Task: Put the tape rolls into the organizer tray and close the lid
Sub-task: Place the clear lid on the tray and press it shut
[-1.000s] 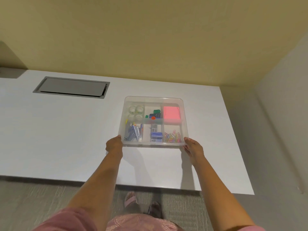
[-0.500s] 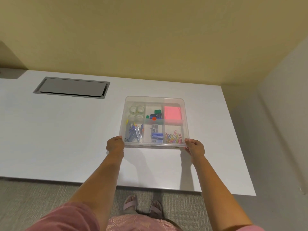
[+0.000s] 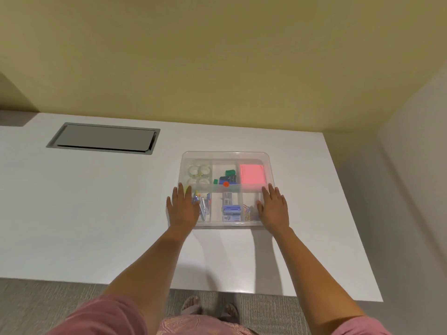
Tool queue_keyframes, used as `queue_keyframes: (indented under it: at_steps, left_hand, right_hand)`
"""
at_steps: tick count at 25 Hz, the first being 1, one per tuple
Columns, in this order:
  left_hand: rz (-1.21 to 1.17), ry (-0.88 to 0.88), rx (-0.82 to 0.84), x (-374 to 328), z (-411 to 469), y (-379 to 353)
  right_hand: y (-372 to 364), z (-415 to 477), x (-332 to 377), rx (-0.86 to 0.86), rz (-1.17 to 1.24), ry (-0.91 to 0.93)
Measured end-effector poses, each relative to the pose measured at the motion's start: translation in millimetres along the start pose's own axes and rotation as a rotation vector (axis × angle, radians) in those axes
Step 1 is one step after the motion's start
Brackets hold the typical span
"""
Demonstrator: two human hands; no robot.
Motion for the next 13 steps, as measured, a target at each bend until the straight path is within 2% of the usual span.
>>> queue_keyframes:
  at_steps: [9,13]
  left_hand:
    - [0.123,-0.114,0.078,-16,56,4]
    - [0.093,-0.139,0.100,-28,80,7]
  right_hand:
    - [6,57,24,0.082,-0.052,0.050]
    - [10,85,35,0.122,-0.062,0.069]
Point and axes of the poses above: each hand's wrist, its own z-axis towards the middle knuckle, its own y-axis out of the back of the hand, x = y × z, the point moved 4 cm from there along z, towards the middle knuckle, and after that the axes turned 5 degrees about x, right-handed, at the moved point
